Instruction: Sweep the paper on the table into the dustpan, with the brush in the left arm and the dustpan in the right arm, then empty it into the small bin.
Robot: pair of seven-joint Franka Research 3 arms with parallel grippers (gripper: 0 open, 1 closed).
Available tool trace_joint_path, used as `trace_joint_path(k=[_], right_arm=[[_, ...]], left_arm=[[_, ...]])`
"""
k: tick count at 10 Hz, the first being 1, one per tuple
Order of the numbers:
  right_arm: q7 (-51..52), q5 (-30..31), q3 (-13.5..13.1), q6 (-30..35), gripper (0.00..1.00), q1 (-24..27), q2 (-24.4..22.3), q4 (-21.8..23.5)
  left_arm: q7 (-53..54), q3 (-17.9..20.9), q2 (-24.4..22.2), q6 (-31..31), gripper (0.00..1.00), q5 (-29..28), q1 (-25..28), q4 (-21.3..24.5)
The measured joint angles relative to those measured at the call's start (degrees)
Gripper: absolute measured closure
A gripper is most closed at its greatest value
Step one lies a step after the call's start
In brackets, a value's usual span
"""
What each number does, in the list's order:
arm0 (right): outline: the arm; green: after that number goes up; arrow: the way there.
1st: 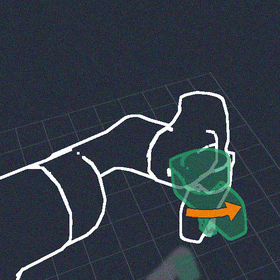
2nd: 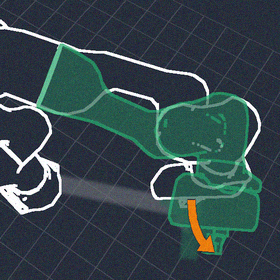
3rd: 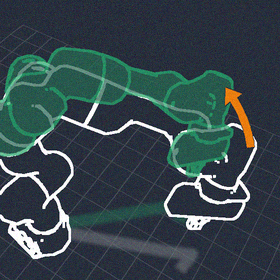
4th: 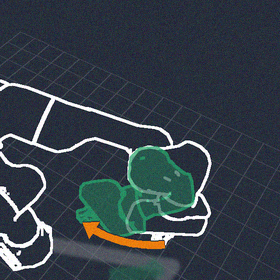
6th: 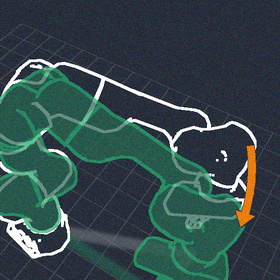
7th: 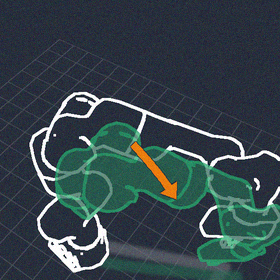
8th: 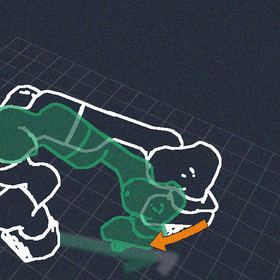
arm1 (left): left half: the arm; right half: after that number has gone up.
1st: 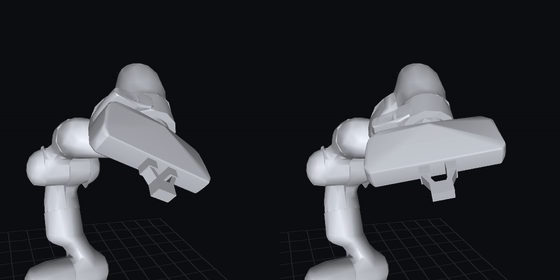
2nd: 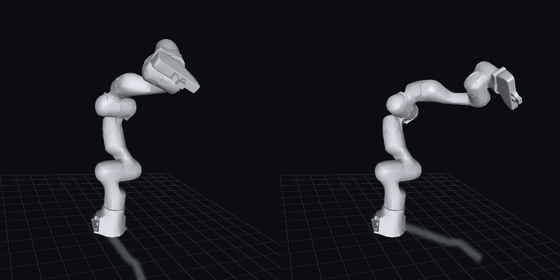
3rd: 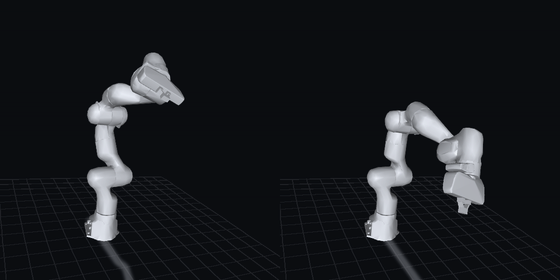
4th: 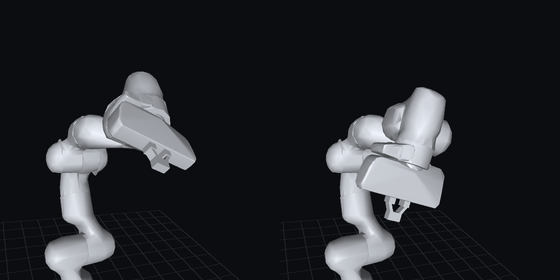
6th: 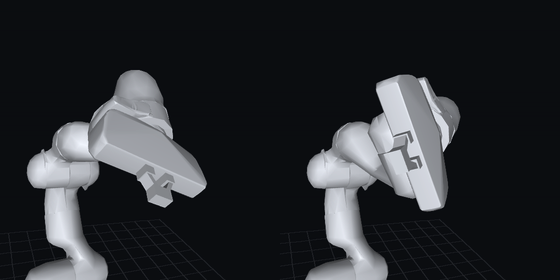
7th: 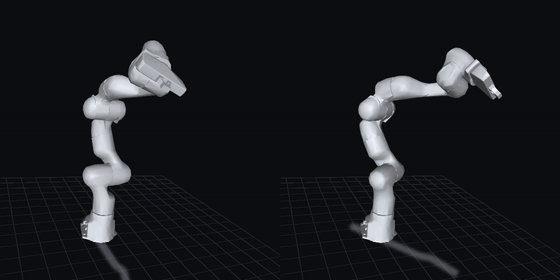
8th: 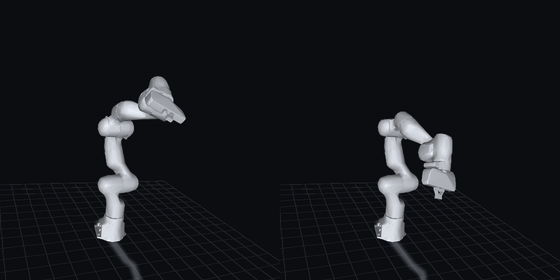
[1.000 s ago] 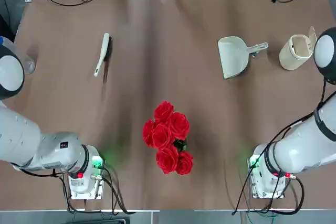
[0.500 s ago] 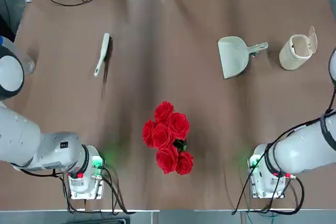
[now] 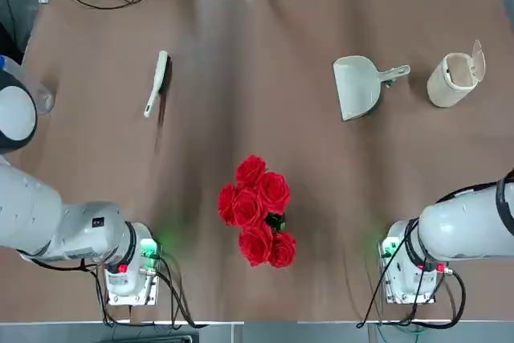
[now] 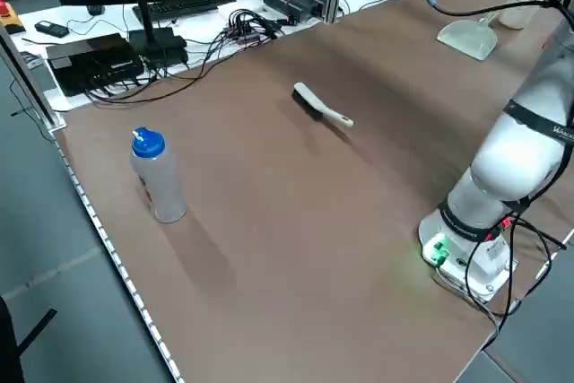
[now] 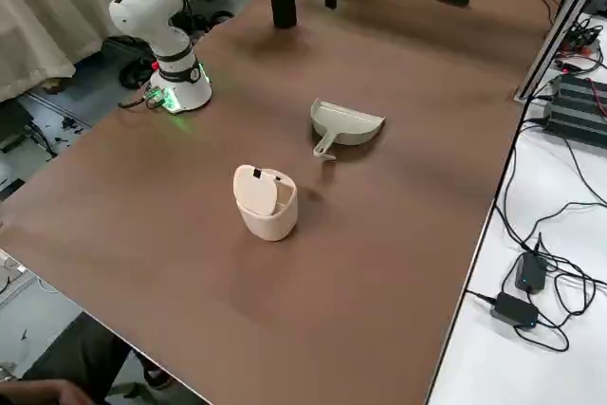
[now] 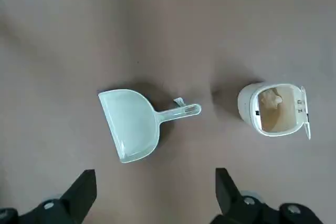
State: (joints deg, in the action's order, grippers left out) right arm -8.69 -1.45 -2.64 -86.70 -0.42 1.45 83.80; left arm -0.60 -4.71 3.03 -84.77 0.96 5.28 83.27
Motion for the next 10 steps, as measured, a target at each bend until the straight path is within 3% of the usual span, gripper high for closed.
trace_joint_path(k=[2,5,8,10], right_arm=[[0.35,-0.36,-1.51,0.35,0.0,0.08,-0.56,-0.01],[7.49,-0.75,-1.48,2.42,0.0,0.03,-0.77,0.0],[8.28,-0.77,-1.4,2.54,0.0,-0.04,-0.76,0.41],[8.67,-0.76,-1.38,-2.49,0.0,-0.11,-0.64,3.65]], left_arm=[[0.0,0.0,0.0,0.09,0.0,0.0,0.01,0.0],[0.0,0.01,0.01,0.15,0.0,0.0,0.02,0.02],[0.0,0.03,0.07,0.22,0.0,0.0,0.04,0.1],[0.0,0.04,0.08,0.22,0.0,0.0,0.06,0.11]])
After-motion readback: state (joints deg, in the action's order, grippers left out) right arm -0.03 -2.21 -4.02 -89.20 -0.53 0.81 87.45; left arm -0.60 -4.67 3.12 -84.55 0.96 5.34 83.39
